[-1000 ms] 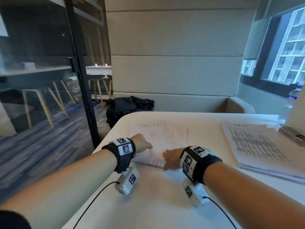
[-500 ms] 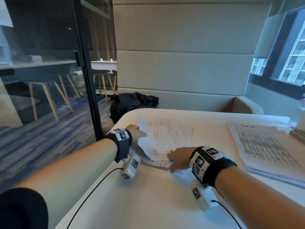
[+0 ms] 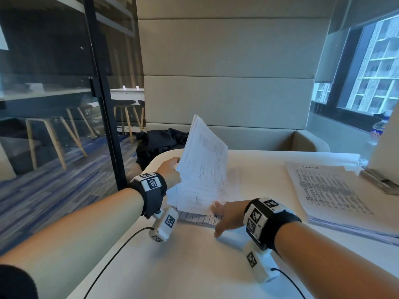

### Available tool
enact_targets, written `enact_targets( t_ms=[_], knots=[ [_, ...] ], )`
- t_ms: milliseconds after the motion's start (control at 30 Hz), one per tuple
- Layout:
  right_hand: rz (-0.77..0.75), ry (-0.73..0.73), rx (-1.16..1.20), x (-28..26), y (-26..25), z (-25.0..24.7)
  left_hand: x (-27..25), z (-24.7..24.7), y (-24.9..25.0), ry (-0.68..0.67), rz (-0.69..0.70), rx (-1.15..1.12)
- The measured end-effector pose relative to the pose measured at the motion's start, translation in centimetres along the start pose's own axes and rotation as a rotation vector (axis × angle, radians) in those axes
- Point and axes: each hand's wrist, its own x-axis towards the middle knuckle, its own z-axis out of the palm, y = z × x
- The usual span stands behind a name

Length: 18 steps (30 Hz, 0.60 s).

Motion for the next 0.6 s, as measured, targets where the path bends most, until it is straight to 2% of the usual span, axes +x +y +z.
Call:
enact_targets(
  t_ms=[100, 167, 233, 300, 333, 367, 433, 500, 600],
  knots=[
    [0.02, 0.015, 0.032, -1.0, 1.3, -1.1, -0.6, -0.3, 0.1, 0.029, 0.068, -0.041],
    [0.12, 0.194, 0.173, -1.5, 2.8, -2.0, -1.0, -0.8, 0.4, 0.039, 0.105, -0.066],
    [0.225, 0.523, 0.342, -2.5, 4.1, -3.4, -1.4, -1.6, 1.0, 0.032, 0.133, -0.086],
    [0.308, 0.944, 0.438, -4.5, 4.8, -5.0, -1.9, -2.6, 1.8, 0.033, 0.163, -0.074],
    [0.329, 1.111, 0.445, -5.4, 5.2, -5.8, -2.0, -3.1, 2.2, 0.044, 0.179, -0.07],
    [0.33, 1.201, 0.433, -6.4, 5.5, -6.6, -2.1, -3.5, 2.5, 0.053, 0.189, -0.077],
    [0.322, 1.198, 0.413, -8.3, 5.7, -7.7, -2.5, -4.1, 3.3, 0.069, 0.222, -0.09],
    [0.283, 1.118, 0.484, -10.2, 6.1, -8.2, -3.1, -4.5, 4.2, 0.078, 0.277, -0.046],
    [0.204, 1.072, 0.6, -12.6, 6.2, -7.4, -4.2, -5.2, 5.5, 0.07, 0.365, 0.073]
  ],
)
